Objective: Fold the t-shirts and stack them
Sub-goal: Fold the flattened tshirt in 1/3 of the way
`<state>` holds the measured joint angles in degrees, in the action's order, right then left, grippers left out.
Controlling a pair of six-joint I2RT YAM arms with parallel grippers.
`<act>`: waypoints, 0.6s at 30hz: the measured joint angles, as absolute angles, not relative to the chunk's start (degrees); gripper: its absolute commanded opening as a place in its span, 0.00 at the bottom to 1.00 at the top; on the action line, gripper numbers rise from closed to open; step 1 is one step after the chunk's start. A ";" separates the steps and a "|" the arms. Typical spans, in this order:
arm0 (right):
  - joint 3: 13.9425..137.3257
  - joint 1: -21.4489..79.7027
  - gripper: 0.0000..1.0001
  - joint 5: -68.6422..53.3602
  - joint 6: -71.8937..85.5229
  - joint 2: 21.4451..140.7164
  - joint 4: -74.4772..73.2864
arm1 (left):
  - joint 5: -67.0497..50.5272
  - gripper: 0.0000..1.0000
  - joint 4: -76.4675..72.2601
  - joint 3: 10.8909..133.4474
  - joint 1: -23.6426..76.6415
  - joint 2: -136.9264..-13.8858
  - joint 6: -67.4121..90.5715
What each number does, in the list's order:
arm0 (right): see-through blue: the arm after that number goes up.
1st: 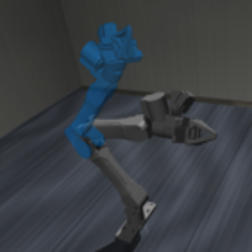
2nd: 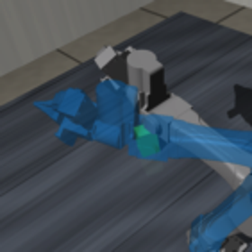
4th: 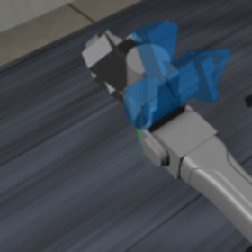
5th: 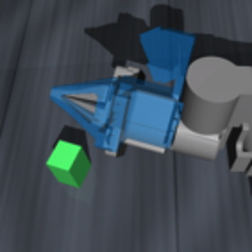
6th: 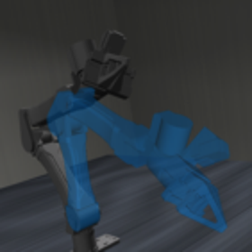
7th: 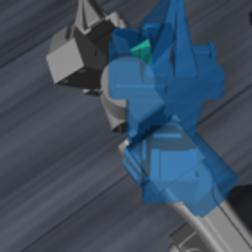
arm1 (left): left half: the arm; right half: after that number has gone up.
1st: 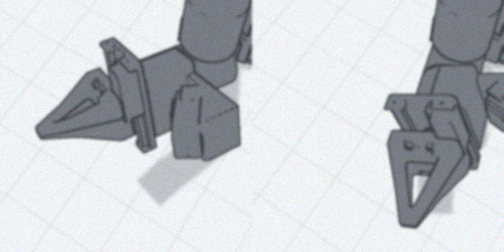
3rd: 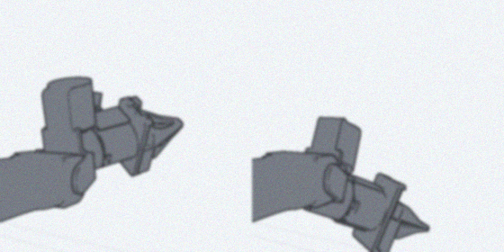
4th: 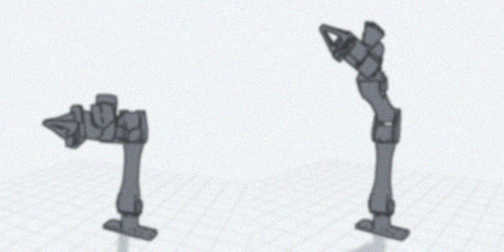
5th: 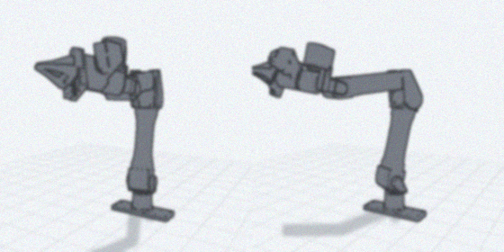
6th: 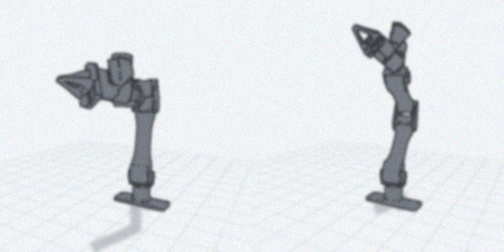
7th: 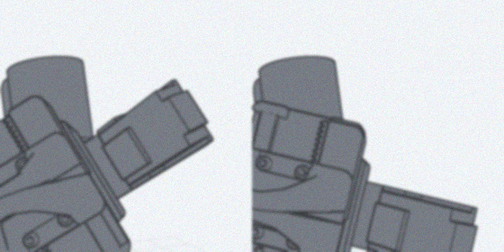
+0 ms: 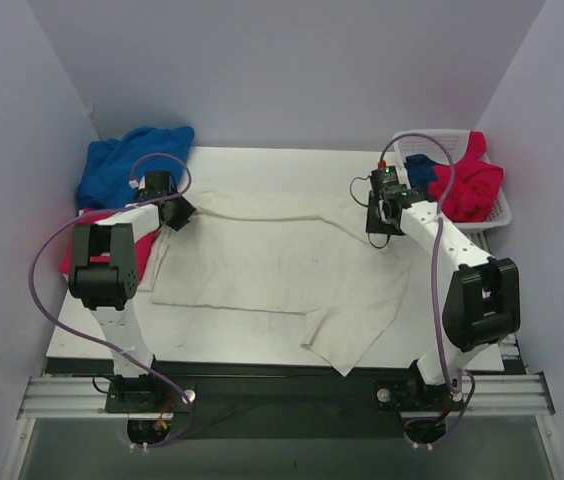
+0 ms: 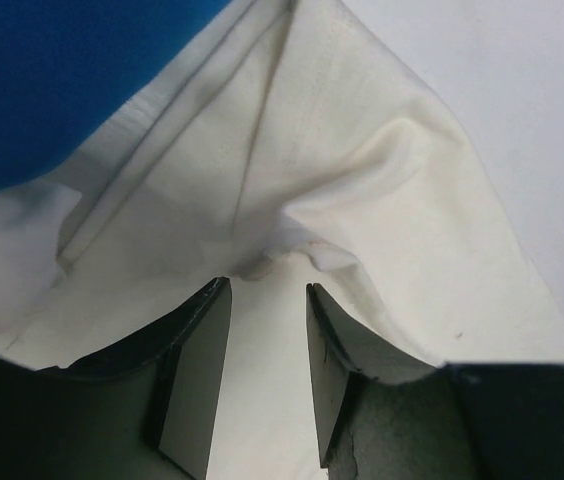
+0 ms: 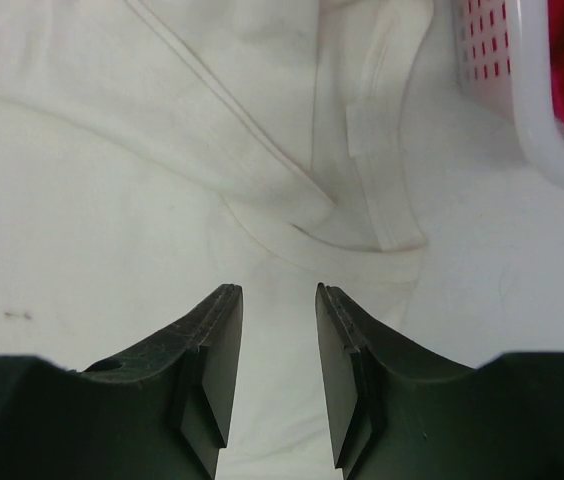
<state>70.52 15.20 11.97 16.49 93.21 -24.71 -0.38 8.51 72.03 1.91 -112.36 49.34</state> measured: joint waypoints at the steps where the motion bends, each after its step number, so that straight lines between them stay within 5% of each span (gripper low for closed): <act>1: 72.01 15.22 0.36 11.94 16.60 93.76 -24.64 | -0.73 0.47 8.21 71.96 2.02 -111.98 49.04; 18: 86.50 16.10 0.36 1.52 18.22 109.10 -24.27 | -1.32 0.50 7.68 77.49 6.24 -111.37 41.12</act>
<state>86.50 16.10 1.52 18.22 109.10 -24.27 -1.32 7.68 77.49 6.24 -111.37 41.12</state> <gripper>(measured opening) 0.364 0.494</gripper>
